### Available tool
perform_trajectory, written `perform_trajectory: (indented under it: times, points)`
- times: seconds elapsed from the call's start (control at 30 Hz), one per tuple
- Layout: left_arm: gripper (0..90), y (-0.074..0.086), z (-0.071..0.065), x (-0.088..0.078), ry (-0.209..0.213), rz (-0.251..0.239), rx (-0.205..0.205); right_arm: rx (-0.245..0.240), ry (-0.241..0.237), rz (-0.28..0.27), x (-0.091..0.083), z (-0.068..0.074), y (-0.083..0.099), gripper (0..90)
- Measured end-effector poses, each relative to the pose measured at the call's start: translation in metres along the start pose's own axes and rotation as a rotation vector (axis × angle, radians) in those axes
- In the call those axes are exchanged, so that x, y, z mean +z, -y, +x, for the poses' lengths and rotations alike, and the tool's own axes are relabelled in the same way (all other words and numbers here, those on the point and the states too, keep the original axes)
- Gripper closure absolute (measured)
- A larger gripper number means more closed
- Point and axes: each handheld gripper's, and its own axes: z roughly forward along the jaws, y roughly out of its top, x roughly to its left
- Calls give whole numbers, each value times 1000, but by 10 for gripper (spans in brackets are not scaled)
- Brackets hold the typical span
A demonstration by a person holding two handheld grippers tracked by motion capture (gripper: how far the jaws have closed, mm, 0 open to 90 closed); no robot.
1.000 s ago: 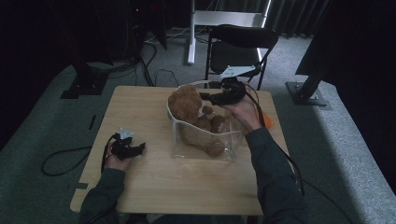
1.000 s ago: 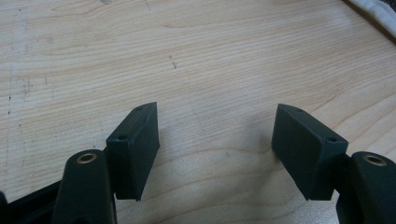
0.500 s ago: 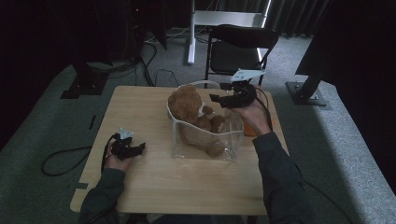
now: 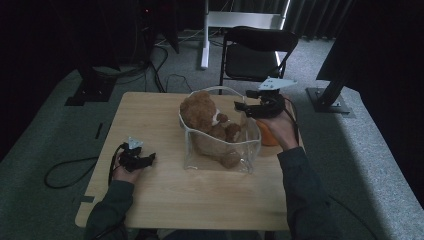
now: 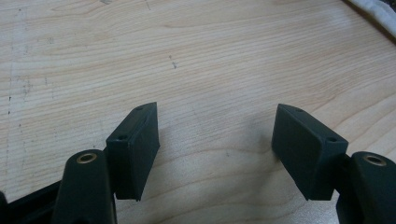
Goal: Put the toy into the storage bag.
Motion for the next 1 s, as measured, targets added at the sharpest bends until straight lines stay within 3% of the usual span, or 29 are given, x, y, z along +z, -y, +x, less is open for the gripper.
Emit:
perform_trajectory:
  times: [0.53,1.0]
  points:
    - [327,0,0,0,-1,-3,0,61,60,3,-10,-18,20,348]
    - [326,0,0,0,-1,-2,0,122,84,-13,-18,-30,45,347]
